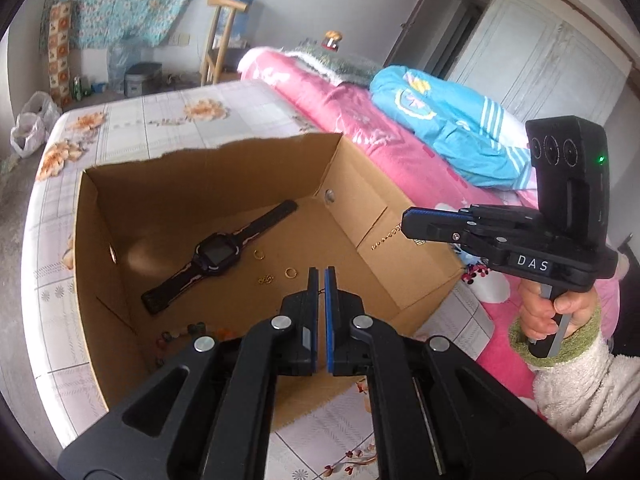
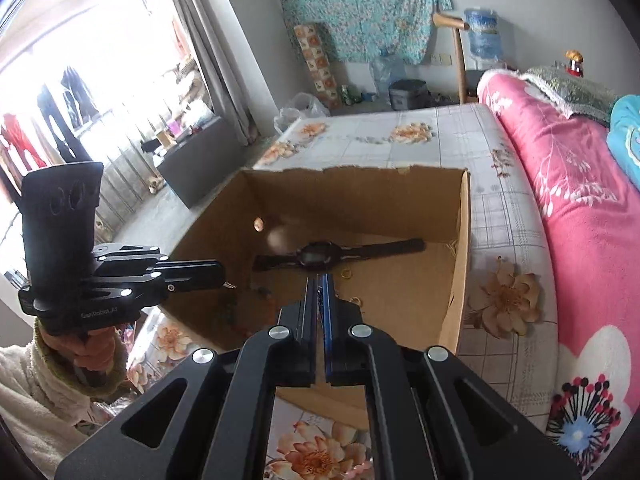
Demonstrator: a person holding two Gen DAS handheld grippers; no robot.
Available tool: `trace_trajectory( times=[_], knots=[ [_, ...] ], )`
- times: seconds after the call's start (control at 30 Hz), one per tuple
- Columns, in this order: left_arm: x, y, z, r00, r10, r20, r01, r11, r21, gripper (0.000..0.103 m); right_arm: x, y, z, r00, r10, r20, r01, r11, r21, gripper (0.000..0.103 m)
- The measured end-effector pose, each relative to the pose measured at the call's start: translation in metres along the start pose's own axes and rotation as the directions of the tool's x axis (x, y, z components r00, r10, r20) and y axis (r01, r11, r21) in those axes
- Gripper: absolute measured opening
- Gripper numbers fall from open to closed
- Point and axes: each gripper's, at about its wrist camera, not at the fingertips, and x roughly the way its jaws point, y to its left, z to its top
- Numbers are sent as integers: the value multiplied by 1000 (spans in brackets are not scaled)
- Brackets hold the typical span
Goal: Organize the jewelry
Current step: 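Carry the right gripper's charm over the box and open it, then move both open grippers back toward the pink bead bracelet on the table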
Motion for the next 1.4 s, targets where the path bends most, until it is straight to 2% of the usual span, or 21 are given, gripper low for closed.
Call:
trace_trajectory(
  times=[0.1,0.23,0.33,0.5,0.6,0.73,0.83,0.97,1.0,1.13,1.27,1.4],
  knots=[
    [26,12,5,996,50,-74,-53,998,-33,2,29,-11,9,995,-47,-84,48,999,10,3],
    [42,27,4,983,103,-151,-114,991,-69,3,45,-20,15,987,-101,-126,104,994,20,4],
    [44,31,4,981,109,-160,-123,989,-84,16,45,-25,20,988,-106,-115,110,993,30,5],
    [41,33,5,984,117,-135,-132,986,-104,19,35,-26,22,990,-116,-77,119,992,41,18],
    [33,31,4,987,123,-101,-133,986,-103,19,26,-26,22,993,-111,-48,113,993,41,20],
    [11,23,-1,992,123,-18,-124,989,-76,21,6,-25,22,994,-110,14,109,993,50,25],
    [-18,13,-11,991,119,67,-116,992,-40,30,-20,-21,16,993,-82,84,76,994,73,29],
    [-62,0,-35,980,89,178,-92,996,10,52,-66,-11,-6,978,-59,201,42,995,86,46],
    [-71,-2,-42,978,76,196,-81,997,18,55,-78,-9,-15,972,-55,229,35,995,88,49],
    [-98,-4,-73,976,23,214,-33,999,43,70,-113,-1,-52,952,-66,300,37,994,102,55],
    [-105,-7,-106,981,16,194,-26,998,49,81,-120,0,-94,950,-118,289,76,985,153,58],
    [-87,-15,-135,990,75,117,-83,995,59,84,-102,-14,-132,963,-171,209,118,962,246,58]
  ],
)
